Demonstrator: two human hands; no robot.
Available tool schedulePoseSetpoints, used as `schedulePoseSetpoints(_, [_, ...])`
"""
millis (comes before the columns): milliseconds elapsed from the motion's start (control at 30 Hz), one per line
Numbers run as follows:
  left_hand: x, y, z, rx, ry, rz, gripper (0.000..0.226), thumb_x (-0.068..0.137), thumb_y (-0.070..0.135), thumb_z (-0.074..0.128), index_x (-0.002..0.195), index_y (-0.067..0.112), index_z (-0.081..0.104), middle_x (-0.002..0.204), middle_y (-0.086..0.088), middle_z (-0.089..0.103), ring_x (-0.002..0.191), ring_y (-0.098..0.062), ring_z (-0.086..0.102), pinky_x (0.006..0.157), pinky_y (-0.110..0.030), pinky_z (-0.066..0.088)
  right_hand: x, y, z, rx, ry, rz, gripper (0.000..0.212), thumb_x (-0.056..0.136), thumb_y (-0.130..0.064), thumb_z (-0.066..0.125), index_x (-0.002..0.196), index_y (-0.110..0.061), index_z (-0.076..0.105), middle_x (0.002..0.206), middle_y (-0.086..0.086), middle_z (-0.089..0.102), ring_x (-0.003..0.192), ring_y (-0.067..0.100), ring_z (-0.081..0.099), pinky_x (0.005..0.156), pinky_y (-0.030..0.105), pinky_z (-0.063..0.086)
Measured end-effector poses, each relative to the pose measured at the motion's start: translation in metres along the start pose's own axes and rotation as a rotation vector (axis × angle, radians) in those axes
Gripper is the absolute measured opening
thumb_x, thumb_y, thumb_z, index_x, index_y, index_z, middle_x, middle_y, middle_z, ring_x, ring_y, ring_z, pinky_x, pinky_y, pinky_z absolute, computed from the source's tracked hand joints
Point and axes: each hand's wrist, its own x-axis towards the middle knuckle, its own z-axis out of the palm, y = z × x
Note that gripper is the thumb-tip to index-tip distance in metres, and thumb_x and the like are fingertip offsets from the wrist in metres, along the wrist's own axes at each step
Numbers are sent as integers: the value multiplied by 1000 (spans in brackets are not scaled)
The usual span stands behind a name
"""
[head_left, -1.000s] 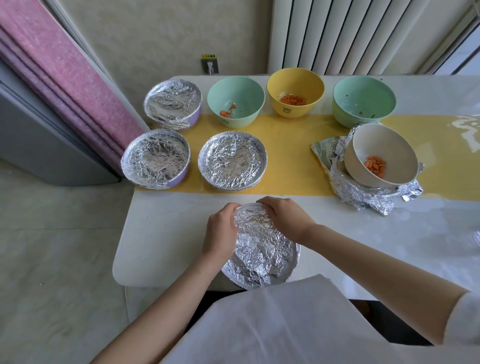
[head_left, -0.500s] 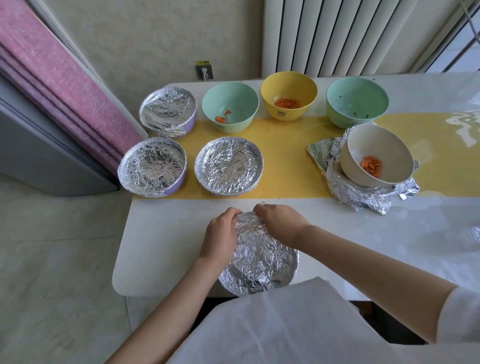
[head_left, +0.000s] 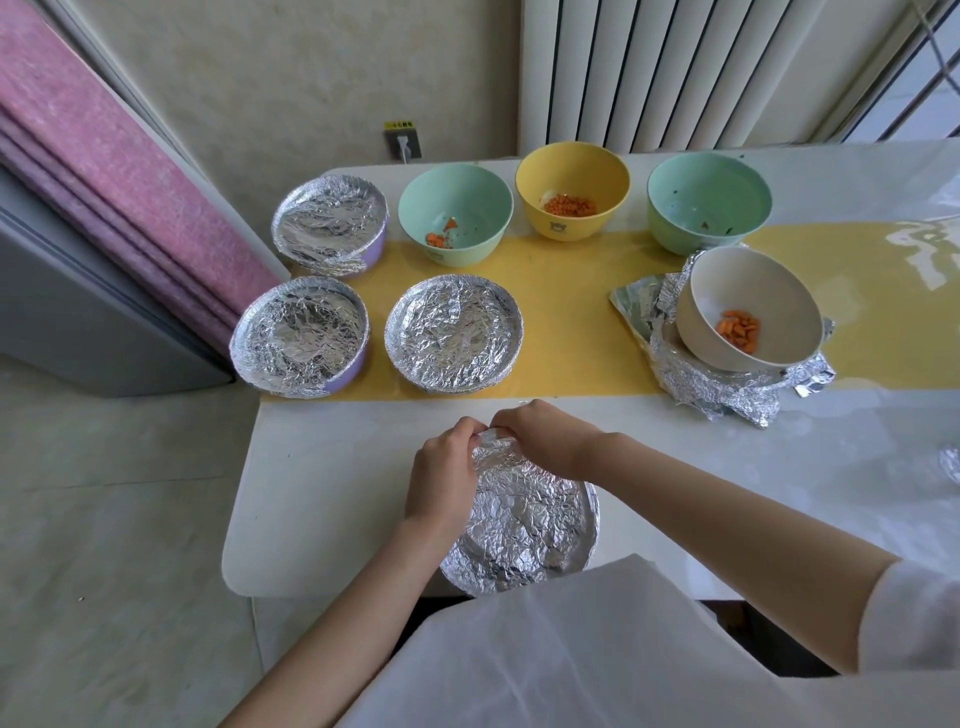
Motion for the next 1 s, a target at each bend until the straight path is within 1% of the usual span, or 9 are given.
schedulePoseSetpoints(200, [-4,2,-1,52,0,-35,28,90,-4,47,110,9,61,93,-16,68,85,-35,60,69,-39,41,0,2,13,22,65,-13,30,86,5,41,107,-9,57,89,16,64,81,34,59,70,44,47])
schedulePoseSetpoints(300, [-2,0,-3,70,16,-17,29,89,-7,47,110,9,60,94,-15,68,85,-34,60,68,-37,41,-4,3,12,103,116,-21,23,94,-1,40,107,-8,58,90,12,65,81,29,59,67,36,42])
schedulePoseSetpoints(400, [-3,-5,-5,37,41,-62,26,91,-6,46,109,8,60,94,-16,68,85,-34,60,67,-37,40,-6,9,11,208,165,5,26,98,-6,39,115,-9,59,103,7,66,91,24,59,73,28,40])
schedulePoseSetpoints(533, [-9,-12,-5,23,21,-76,33,89,-4,46,116,13,54,107,-10,66,95,-30,60,74,-38,48,-5,14,11,256,155,75,28,100,-12,39,114,-9,63,107,10,67,90,24,59,68,23,33])
schedulePoseSetpoints(633, [-9,-14,-3,30,-22,-98,28,96,8,42,118,17,55,102,-8,67,88,-29,60,70,-36,47,-2,9,7,198,116,69,28,100,-13,41,118,-9,61,113,10,67,100,27,60,81,30,42])
schedulePoseSetpoints(700, [-6,-15,0,-68,-27,-121,25,97,11,43,115,15,60,97,-9,68,84,-28,61,67,-31,43,0,6,5,150,89,54,29,100,-13,41,122,-10,60,114,9,66,102,27,59,87,34,43])
schedulePoseSetpoints(800, [0,-15,3,-156,-24,-163,24,96,8,45,110,10,65,94,-10,70,83,-27,61,61,-20,33,3,6,4,98,65,67,26,95,-2,42,106,-6,65,95,15,69,81,28,56,74,37,42])
schedulePoseSetpoints(900, [2,-12,5,-132,-31,-147,24,96,6,45,109,8,65,95,-12,69,85,-28,61,63,-24,33,2,2,1,42,53,108,22,84,8,41,84,-4,59,73,14,60,68,28,45,60,35,35])
schedulePoseSetpoints(1000, [-1,-12,8,-114,-5,-140,24,95,6,46,109,9,65,93,-14,70,85,-32,62,65,-31,39,0,-3,0,-13,37,106,23,76,11,40,76,-10,48,60,4,41,65,26,38,52,33,25])
